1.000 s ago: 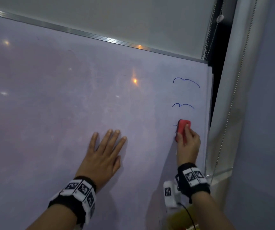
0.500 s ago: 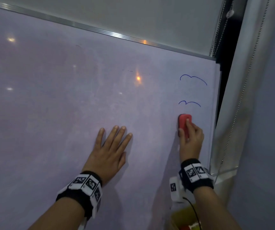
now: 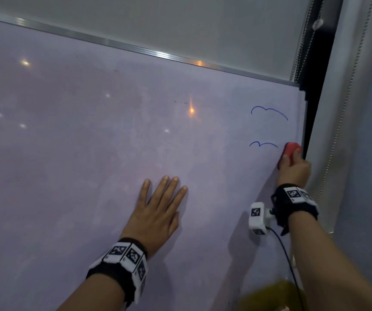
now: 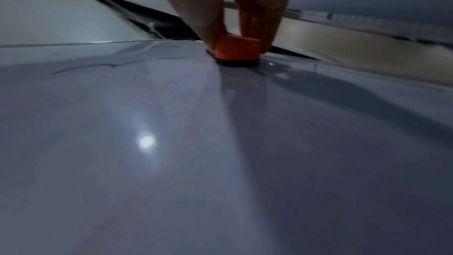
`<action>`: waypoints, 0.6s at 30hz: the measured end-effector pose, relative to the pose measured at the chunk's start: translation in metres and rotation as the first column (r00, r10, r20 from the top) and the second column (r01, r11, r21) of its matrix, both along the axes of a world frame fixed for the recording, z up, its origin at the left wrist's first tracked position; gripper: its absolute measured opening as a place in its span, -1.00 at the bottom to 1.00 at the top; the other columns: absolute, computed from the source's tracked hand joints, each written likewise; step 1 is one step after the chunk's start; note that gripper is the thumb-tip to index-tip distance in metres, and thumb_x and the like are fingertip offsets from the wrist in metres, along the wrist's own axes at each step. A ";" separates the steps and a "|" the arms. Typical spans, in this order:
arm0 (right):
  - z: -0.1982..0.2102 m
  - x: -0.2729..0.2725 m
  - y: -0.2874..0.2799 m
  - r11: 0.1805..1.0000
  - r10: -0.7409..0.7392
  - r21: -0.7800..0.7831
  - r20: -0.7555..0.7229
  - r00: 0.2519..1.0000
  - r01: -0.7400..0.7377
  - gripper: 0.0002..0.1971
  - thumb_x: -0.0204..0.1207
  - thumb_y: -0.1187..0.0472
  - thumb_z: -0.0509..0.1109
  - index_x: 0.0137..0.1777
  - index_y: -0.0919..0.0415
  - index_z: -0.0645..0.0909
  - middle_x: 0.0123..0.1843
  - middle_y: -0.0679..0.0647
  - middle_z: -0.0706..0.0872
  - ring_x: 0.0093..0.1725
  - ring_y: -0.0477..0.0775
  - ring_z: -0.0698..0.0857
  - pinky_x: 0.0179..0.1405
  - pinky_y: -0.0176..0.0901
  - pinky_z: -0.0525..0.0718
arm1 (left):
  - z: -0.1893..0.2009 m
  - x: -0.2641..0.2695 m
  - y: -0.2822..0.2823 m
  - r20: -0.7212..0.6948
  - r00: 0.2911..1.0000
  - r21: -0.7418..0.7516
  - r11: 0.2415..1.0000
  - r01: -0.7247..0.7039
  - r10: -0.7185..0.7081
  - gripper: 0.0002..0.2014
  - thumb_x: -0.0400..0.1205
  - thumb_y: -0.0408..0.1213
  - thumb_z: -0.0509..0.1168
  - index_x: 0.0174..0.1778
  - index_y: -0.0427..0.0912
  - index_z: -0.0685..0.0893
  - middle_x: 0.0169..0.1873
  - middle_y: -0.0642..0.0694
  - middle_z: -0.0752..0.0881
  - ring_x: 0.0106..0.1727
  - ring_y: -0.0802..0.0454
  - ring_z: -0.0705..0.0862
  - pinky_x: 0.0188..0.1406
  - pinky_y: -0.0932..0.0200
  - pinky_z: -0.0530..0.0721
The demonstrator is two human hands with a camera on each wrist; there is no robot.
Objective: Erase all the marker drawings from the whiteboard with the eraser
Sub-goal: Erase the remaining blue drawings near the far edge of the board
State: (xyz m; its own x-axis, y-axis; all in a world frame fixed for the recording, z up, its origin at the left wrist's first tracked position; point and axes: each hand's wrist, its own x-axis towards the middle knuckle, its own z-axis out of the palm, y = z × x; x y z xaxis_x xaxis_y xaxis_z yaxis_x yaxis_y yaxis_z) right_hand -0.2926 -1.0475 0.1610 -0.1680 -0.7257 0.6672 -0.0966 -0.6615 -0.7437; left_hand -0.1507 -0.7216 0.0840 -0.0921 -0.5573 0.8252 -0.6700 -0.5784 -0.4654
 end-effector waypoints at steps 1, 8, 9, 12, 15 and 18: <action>0.009 0.003 0.002 0.999 -0.021 0.042 -0.024 0.999 0.022 -0.49 0.54 0.08 0.22 0.46 0.28 0.46 0.18 0.54 0.55 0.16 0.51 0.57 0.23 0.12 0.46 | 0.000 0.001 0.000 0.000 1.000 -0.002 1.000 -0.001 0.001 -0.39 0.56 -0.11 0.02 0.57 -0.19 0.19 0.56 -0.20 0.18 0.63 -0.15 -0.04 0.56 -0.26 -0.11; -0.013 0.033 0.082 0.867 -0.015 -0.492 -0.176 0.984 -0.075 -0.56 0.60 0.10 0.19 0.45 0.19 0.49 0.22 0.38 0.56 0.14 0.36 0.50 0.09 0.01 0.54 | -0.003 0.002 0.000 -0.002 1.000 -0.010 1.000 0.022 -0.022 -0.38 0.58 -0.10 0.00 0.59 -0.16 0.10 0.64 -0.17 -0.16 0.65 -0.10 -0.18 0.59 -0.26 -0.18; -0.015 0.030 0.074 0.869 -0.041 -0.492 -0.174 0.984 -0.051 -0.57 0.61 0.10 0.18 0.45 0.20 0.50 0.22 0.38 0.57 0.15 0.39 0.51 0.08 0.03 0.55 | -0.003 0.002 0.000 -0.004 1.000 -0.010 1.000 0.025 -0.025 -0.38 0.58 -0.10 0.00 0.59 -0.16 0.10 0.64 -0.18 -0.14 0.65 -0.09 -0.18 0.58 -0.26 -0.17; -0.008 0.021 0.050 0.970 -0.039 -0.242 -0.054 0.998 0.025 -0.60 0.63 0.25 0.25 0.47 0.24 0.46 0.29 0.43 0.52 0.24 0.48 0.45 0.18 0.13 0.49 | -0.002 0.002 -0.001 -0.005 1.000 -0.009 1.000 0.021 -0.021 -0.37 0.58 -0.10 0.00 0.60 -0.17 0.08 0.64 -0.18 -0.15 0.65 -0.10 -0.18 0.58 -0.26 -0.15; -0.003 0.027 0.065 0.993 -0.035 -0.116 -0.056 0.998 0.028 -0.57 0.64 0.26 0.24 0.50 0.20 0.41 0.35 0.40 0.49 0.29 0.43 0.41 0.22 0.07 0.42 | -0.003 0.003 -0.001 -0.004 1.000 -0.009 1.000 0.014 -0.014 -0.38 0.59 -0.10 0.00 0.60 -0.17 0.10 0.62 -0.22 -0.06 0.65 -0.10 -0.18 0.58 -0.26 -0.15; -0.016 0.038 0.099 0.858 -0.037 -0.511 -0.157 0.987 -0.049 -0.57 0.60 0.17 0.20 0.47 0.21 0.46 0.23 0.40 0.56 0.13 0.37 0.48 0.07 -0.01 0.54 | -0.004 0.003 -0.001 -0.017 1.000 -0.005 1.000 0.015 -0.015 -0.42 0.63 -0.11 -0.06 0.59 -0.17 0.11 0.63 -0.21 -0.10 0.65 -0.11 -0.16 0.59 -0.26 -0.17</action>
